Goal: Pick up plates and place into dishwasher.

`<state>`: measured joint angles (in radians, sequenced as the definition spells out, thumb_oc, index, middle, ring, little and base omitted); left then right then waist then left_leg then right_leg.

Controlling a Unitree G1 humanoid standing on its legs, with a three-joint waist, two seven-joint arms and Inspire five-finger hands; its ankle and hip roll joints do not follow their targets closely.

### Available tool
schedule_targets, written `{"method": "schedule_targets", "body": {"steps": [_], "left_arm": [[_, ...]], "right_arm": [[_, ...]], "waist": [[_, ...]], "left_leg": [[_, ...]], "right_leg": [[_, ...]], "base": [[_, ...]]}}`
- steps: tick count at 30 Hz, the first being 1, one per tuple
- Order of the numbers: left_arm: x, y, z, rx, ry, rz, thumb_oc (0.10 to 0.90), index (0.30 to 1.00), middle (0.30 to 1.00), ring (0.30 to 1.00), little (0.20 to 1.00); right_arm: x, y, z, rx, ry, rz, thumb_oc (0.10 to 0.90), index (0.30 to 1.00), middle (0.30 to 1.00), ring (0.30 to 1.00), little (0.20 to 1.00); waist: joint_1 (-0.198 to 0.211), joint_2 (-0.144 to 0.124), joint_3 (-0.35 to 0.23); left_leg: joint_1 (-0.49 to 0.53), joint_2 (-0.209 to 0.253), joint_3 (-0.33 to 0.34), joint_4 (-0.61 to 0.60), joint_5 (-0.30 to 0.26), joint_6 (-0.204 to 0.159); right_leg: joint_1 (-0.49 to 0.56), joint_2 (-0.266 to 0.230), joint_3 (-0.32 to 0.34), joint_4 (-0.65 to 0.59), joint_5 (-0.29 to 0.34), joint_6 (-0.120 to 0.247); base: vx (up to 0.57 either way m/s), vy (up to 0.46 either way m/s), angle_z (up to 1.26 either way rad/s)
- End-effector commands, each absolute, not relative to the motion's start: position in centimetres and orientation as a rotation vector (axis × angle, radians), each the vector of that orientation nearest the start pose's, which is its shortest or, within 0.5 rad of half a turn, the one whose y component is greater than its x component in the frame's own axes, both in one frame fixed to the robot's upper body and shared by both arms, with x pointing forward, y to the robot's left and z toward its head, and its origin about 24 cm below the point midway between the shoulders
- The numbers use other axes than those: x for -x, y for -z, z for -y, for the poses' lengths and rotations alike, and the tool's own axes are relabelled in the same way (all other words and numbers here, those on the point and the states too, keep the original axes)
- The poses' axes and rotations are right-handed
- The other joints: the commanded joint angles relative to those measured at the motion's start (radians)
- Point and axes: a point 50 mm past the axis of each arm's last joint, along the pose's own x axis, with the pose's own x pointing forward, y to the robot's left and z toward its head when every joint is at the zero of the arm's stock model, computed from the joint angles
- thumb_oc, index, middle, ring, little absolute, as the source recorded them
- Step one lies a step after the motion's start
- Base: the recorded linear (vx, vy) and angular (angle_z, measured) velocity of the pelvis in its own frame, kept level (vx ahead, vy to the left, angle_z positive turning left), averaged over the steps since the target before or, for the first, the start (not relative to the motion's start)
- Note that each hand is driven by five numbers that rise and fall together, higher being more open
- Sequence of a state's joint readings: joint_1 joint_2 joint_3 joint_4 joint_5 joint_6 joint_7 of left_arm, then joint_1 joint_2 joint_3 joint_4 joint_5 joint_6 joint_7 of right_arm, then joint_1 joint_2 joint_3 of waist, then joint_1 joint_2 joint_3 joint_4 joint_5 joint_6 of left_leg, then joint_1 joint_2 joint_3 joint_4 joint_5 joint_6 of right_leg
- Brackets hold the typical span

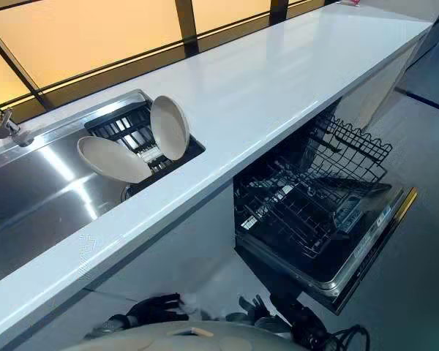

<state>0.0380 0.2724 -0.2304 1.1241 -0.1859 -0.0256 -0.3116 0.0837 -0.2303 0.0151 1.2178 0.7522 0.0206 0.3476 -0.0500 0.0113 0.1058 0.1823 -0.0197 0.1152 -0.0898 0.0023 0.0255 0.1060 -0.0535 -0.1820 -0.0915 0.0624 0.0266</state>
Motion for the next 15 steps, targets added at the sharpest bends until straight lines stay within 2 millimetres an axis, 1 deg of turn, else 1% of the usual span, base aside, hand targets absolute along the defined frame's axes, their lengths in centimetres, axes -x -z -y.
{"method": "schedule_targets", "body": {"steps": [1, 3, 6, 8, 10, 11, 13, 14, 15], "left_arm": [[-10.5, 15.6, -21.2, 0.014, 0.221, -1.136, 0.8, 0.9, 0.9, 0.9, 0.9], [-10.6, 15.6, -21.3, 0.036, 0.209, -1.135, 0.8, 0.9, 0.9, 0.9, 0.9], [-10.9, 15.5, -21.1, 0.136, 0.18, -1.105, 0.8, 0.9, 0.9, 0.9, 0.9], [-11.3, 15.2, -20.8, 0.267, 0.164, -1.067, 0.8, 0.9, 0.9, 0.9, 0.9], [-12.3, 14.5, -19.5, 0.55, 0.207, -0.992, 0.8, 0.9, 0.9, 0.9, 0.9], [-13.0, 13.8, -18.6, 0.676, 0.275, -0.953, 0.8, 0.9, 0.9, 0.9, 0.9], [-14.4, 11.6, -16.7, 0.927, 0.508, -0.82, 0.8, 0.9, 0.9, 0.9, 0.9], [-14.6, 11.0, -16.3, 0.97, 0.576, -0.784, 0.8, 0.9, 0.9, 0.9, 0.9], [-15.1, 9.4, -15.3, 1.077, 0.743, -0.671, 0.8, 0.9, 0.9, 0.9, 0.9]], "right_arm": [[-8.8, 15.7, 23.3, -0.617, 0.274, -0.997, 0.8, 0.9, 0.9, 0.9, 0.9], [-8.8, 15.7, 23.3, -0.617, 0.274, -0.999, 0.8, 0.9, 0.9, 0.9, 0.9], [-8.9, 15.7, 23.2, -0.611, 0.274, -1.005, 0.8, 0.9, 0.9, 0.9, 0.9], [-8.9, 15.7, 23.1, -0.615, 0.277, -1.003, 0.8, 0.9, 0.9, 0.9, 0.9], [-9.3, 15.6, 22.9, -0.62, 0.28, -0.996, 0.8, 0.9, 0.9, 0.9, 0.9], [-9.6, 15.5, 22.8, -0.622, 0.282, -0.991, 0.8, 0.9, 0.9, 0.9, 0.9], [-9.9, 15.3, 23.1, -0.623, 0.288, -0.979, 0.8, 0.9, 0.9, 0.9, 0.9], [-9.9, 15.3, 23.3, -0.625, 0.29, -0.976, 0.8, 0.9, 0.9, 0.9, 0.9], [-10.1, 15.2, 23.6, -0.627, 0.293, -0.971, 0.8, 0.9, 0.9, 0.9, 0.9]], "waist": [[0.005, 0.015, 0.02], [0.005, 0.015, 0.02], [0.004, 0.015, 0.021], [0.005, 0.014, 0.021], [0.008, 0.013, 0.027], [0.011, 0.012, 0.027], [0.02, 0.014, 0.035], [0.023, 0.014, 0.033], [0.028, 0.015, 0.037]], "left_leg": [[-0.027, -0.05, -0.018, 0.011, -0.081, 0.019], [-0.029, -0.049, -0.019, 0.014, -0.081, 0.02], [-0.028, -0.05, -0.019, 0.014, -0.08, 0.021], [-0.027, -0.05, -0.021, 0.012, -0.081, 0.02], [-0.024, -0.051, -0.024, 0.01, -0.083, 0.019], [-0.03, -0.051, -0.025, 0.009, -0.081, 0.019], [-0.033, -0.05, -0.024, 0.007, -0.085, 0.019], [-0.039, -0.05, -0.024, 0.006, -0.082, 0.019], [-0.038, -0.049, -0.025, 0.003, -0.084, 0.02]], "right_leg": [[0.009, 0.066, -0.02, 0.074, -0.141, 0.02], [0.006, 0.066, -0.019, 0.082, -0.145, 0.019], [0.006, 0.065, -0.016, 0.083, -0.145, 0.018], [0.007, 0.065, -0.016, 0.082, -0.144, 0.019], [0.009, 0.064, -0.015, 0.08, -0.142, 0.021], [0.003, 0.062, -0.015, 0.079, -0.138, 0.022], [-0.002, 0.059, -0.019, 0.078, -0.134, 0.025], [-0.008, 0.059, -0.02, 0.076, -0.13, 0.025], [-0.009, 0.059, -0.019, 0.076, -0.127, 0.027]], "base": [[-0.15, -0.315, 0.34], [0.0, 0.0, 0.0], [0.0, 0.0, 0.0], [0.0, 0.0, 0.0], [0.0, 0.0, 0.0], [-0.04, 0.006, 0.0], [-0.06, 0.005, -0.01], [-0.05, 0.002, -0.01], [-0.03, -0.004, 0.01]]}}
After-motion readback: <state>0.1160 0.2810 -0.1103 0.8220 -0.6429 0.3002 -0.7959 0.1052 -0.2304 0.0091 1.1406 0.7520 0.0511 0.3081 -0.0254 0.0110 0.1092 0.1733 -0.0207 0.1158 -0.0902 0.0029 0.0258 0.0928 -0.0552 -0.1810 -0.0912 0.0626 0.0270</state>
